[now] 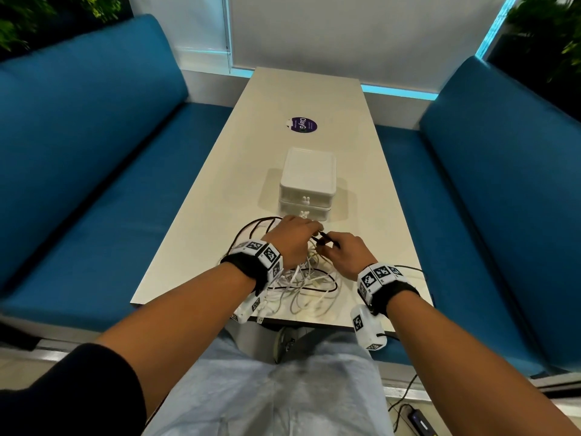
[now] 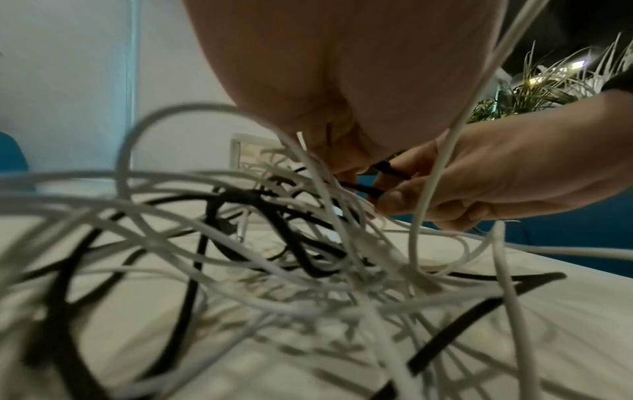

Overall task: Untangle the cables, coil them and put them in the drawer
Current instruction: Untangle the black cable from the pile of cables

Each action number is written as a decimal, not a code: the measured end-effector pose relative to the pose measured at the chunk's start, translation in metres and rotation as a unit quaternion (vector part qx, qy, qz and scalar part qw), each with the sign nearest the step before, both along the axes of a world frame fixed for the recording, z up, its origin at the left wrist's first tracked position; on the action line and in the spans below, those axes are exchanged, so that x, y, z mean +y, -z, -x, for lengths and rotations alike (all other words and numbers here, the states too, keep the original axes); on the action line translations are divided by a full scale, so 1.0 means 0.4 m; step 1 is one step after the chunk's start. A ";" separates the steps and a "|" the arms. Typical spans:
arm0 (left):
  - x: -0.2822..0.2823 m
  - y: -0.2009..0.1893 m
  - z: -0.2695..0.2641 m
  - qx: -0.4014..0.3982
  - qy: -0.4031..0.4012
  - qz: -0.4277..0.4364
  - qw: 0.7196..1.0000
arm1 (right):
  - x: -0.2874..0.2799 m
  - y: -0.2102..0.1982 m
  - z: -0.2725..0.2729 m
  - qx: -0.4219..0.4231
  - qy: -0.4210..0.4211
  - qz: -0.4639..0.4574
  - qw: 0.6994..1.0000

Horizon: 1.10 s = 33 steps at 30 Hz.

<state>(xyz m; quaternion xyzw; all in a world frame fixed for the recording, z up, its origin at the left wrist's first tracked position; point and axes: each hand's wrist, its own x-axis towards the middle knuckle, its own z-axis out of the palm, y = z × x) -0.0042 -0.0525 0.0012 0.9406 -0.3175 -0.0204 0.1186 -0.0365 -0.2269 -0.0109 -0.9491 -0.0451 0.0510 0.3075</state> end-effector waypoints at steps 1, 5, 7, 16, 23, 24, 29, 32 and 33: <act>-0.010 0.006 0.000 -0.004 -0.004 -0.004 1.000 | -0.006 -0.001 -0.001 -0.003 0.001 -0.007 1.000; -0.031 0.033 -0.007 -0.060 -0.005 -0.059 0.996 | -0.040 -0.007 -0.003 -0.001 0.008 -0.015 1.000; -0.022 0.047 -0.010 -0.084 -0.018 -0.097 0.992 | -0.071 -0.010 -0.002 0.012 0.031 -0.006 0.999; -0.026 0.054 0.007 -0.163 -0.035 -0.132 0.977 | -0.136 0.004 -0.013 0.099 0.184 -0.018 0.978; -0.024 0.056 0.018 -0.172 -0.031 -0.121 0.977 | -0.075 0.029 -0.033 0.125 0.181 -0.030 0.975; -0.025 0.057 0.020 -0.174 -0.026 -0.117 0.977 | -0.064 0.026 -0.035 0.128 0.171 -0.036 0.976; -0.030 0.061 0.028 -0.184 0.045 -0.091 0.978 | -0.016 0.014 -0.051 0.150 0.165 -0.067 0.973; -0.032 0.071 0.034 -0.198 0.104 -0.100 0.970 | -0.010 0.021 -0.052 0.153 0.148 -0.033 0.977; -0.031 0.073 0.034 -0.200 0.114 -0.105 0.968 | -0.010 0.025 -0.052 0.154 0.141 -0.022 0.978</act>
